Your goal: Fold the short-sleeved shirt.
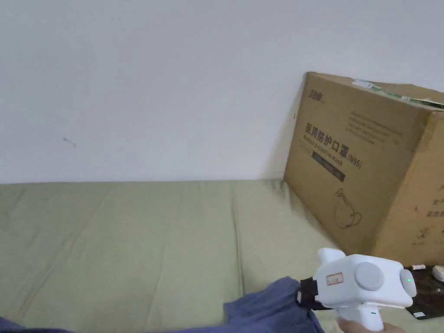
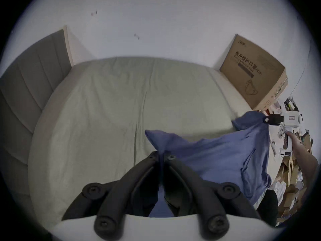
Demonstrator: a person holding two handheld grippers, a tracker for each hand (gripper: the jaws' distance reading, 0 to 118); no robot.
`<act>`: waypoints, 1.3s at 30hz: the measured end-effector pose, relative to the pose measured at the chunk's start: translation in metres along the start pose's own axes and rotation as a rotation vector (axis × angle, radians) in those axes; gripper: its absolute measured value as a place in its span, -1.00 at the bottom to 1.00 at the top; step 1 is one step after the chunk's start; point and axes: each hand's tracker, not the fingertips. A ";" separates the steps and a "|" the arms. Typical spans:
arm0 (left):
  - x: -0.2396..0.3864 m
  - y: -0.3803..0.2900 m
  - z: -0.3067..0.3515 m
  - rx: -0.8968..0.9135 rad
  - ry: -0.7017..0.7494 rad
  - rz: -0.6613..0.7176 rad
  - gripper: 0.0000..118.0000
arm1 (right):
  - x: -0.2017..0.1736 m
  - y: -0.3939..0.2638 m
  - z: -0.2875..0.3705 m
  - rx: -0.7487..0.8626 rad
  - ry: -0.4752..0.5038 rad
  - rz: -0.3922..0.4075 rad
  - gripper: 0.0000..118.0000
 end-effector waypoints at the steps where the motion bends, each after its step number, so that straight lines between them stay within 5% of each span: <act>1: 0.002 0.003 0.015 0.038 0.006 -0.005 -0.95 | -0.001 0.010 0.020 0.052 0.006 0.008 -1.00; 9: 0.011 0.034 0.147 0.296 0.008 0.012 -0.95 | -0.030 0.032 0.197 0.315 0.076 0.022 -1.00; 17: 0.023 0.079 0.226 0.451 -0.017 0.044 -0.95 | -0.061 0.089 0.288 0.474 0.076 0.077 -1.00; 39: 0.029 0.279 0.169 0.659 0.038 0.224 -0.95 | -0.170 0.336 0.267 0.723 -0.093 0.172 -1.00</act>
